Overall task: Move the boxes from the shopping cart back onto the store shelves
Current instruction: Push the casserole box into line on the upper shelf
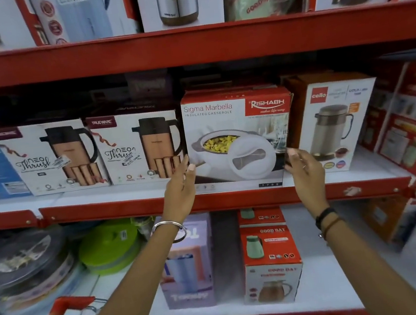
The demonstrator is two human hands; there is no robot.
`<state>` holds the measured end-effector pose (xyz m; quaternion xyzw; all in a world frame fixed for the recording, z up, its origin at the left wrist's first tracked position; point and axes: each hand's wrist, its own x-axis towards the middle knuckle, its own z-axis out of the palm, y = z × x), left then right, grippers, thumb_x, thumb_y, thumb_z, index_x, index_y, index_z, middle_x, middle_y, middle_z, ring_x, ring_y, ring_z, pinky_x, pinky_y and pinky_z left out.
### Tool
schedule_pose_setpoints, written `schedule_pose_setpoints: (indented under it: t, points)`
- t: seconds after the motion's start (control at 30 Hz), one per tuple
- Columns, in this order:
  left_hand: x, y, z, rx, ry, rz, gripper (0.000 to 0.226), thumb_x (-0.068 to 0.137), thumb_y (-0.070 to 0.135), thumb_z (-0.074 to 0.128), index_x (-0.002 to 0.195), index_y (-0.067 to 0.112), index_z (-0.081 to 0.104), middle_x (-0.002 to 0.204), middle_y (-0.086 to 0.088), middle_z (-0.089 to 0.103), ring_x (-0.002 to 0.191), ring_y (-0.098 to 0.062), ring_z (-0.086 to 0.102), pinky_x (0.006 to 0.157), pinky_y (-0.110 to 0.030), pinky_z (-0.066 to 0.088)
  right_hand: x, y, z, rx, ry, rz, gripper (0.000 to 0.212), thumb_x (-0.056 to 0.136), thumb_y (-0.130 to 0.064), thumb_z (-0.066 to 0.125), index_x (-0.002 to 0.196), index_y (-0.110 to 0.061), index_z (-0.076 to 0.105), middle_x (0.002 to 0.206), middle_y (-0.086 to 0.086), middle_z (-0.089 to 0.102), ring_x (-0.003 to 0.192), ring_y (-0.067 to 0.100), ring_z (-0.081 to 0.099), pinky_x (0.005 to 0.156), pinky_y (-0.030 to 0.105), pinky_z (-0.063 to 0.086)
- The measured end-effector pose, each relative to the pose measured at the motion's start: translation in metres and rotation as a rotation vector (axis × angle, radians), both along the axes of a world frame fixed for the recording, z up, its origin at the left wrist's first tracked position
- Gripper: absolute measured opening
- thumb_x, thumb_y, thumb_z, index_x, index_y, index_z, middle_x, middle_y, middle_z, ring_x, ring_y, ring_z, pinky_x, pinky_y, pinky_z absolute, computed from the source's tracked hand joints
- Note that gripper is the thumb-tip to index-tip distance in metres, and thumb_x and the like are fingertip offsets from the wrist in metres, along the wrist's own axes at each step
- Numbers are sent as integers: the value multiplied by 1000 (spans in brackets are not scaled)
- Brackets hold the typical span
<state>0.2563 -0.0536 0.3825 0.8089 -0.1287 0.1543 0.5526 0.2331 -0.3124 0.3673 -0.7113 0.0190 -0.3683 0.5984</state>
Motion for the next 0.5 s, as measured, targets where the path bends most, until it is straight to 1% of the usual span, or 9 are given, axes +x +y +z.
schedule_pose_setpoints:
  t: [0.07,0.1,0.13,0.2,0.3,0.37,0.4,0.47,0.5]
  points:
    - [-4,0,0,-8,7,4,50,94,46,32,140,27,35,148,1,41,136,-16,37,108,-25,27,-5,4,3,48,-5,11,19,94,-34,48,98,-26,64,96,-14,64,96,12,62,93,41,53]
    - [-6,1,0,-19,6,3,51,93,49,31,139,28,37,146,1,44,134,-18,41,111,-30,30,-8,5,5,70,-7,4,18,94,-35,47,94,-29,63,95,-13,64,94,11,63,92,40,53]
    - [-9,2,-1,-27,5,4,52,92,52,31,138,29,39,144,1,46,132,-20,44,113,-36,33,-12,6,5,82,-10,-7,18,94,-36,46,93,-30,63,96,-10,66,93,10,63,91,39,53]
    - [-14,4,-3,-32,3,19,55,89,58,30,134,30,43,140,1,51,127,-21,50,111,-44,38,-20,7,4,86,-12,-42,24,94,-36,45,102,-24,64,102,-2,66,92,13,65,89,38,53]
    - [-22,4,-1,-29,9,48,56,87,62,27,127,32,51,132,-1,59,120,-23,56,106,-47,42,-28,10,3,102,-17,-67,31,94,-36,45,110,-16,63,103,2,64,93,17,64,90,39,54]
    - [-25,5,3,-22,27,56,58,85,66,25,120,31,56,125,-3,63,115,-26,60,102,-50,45,-30,10,3,88,-3,-73,33,93,-39,46,105,-16,67,96,7,67,89,20,65,90,47,54]
    - [-27,5,5,-15,35,62,59,85,67,25,117,29,57,122,-5,64,112,-27,61,101,-51,45,-31,9,3,70,8,-79,39,91,-42,47,101,-11,68,93,12,69,89,26,66,90,52,53]
    - [-29,4,8,3,49,65,59,87,65,25,118,27,56,122,-7,64,112,-28,60,102,-50,44,-32,8,3,42,49,-72,48,89,-47,49,98,-4,67,96,18,70,97,35,65,91,56,51]
    - [-32,3,9,1,58,58,57,88,63,25,120,26,55,124,-7,62,112,-28,59,103,-49,43,-34,8,4,31,77,-59,48,88,-50,49,103,-7,67,101,14,69,102,32,64,93,53,51]
